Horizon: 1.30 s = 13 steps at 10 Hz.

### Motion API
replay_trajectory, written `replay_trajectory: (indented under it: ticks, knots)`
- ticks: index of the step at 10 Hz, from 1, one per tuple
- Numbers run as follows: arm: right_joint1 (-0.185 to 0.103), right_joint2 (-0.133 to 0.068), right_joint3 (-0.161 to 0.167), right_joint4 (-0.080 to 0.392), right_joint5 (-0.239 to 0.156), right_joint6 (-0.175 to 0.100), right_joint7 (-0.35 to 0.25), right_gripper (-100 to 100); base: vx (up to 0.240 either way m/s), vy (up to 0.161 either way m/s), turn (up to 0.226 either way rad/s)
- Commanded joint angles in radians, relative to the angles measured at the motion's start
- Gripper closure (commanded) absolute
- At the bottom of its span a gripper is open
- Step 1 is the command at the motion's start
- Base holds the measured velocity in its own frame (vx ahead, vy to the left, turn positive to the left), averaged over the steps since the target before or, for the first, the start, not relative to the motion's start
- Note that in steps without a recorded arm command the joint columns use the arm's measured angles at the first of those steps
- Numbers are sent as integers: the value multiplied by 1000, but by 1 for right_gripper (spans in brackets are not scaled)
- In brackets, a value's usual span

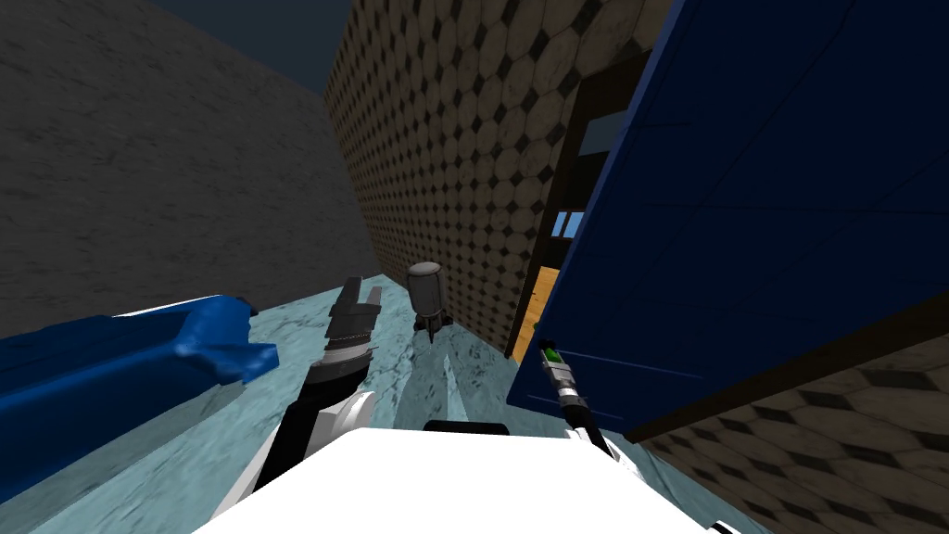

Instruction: Pull the door open

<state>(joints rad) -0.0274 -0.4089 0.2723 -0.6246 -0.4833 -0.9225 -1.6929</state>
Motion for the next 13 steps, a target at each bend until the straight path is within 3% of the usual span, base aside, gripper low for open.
replay_trajectory:
  ticks: [1,5,7,13]
  knots:
    - [13,-14,21,-8,10,-15,-21,100,-222,-64,79]
    - [39,-59,79,-19,38,-60,-83,100,-235,-44,94]
    - [30,-60,83,2,40,-66,-90,100,-173,-41,40]
    - [62,-106,136,25,82,-156,-164,100,-201,-78,127]
